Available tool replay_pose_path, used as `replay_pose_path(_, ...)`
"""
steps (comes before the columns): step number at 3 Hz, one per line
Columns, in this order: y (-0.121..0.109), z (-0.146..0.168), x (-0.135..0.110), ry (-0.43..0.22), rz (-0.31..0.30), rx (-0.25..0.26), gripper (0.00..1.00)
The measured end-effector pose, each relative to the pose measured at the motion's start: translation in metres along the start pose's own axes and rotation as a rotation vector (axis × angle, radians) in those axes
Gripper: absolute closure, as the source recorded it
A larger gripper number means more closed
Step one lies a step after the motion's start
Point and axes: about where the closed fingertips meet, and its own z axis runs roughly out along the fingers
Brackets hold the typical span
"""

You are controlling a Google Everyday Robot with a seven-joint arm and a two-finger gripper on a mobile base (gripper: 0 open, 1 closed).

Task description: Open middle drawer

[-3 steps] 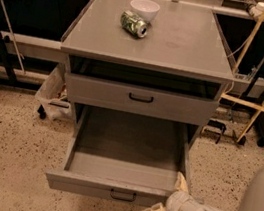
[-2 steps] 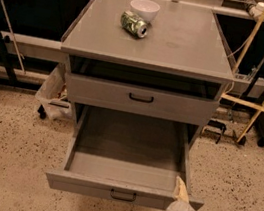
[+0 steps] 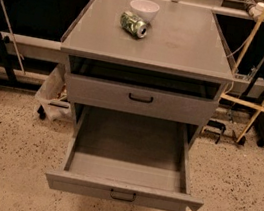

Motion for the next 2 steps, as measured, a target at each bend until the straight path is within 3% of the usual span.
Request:
replay_pose_path(1, 0.0, 0.0, -0.001, -0.001, -0.002, -0.001, 0.0)
replay_pose_path(2, -0.003, 0.003, -0.016, -0.035, -0.007, -0.014, 0.0)
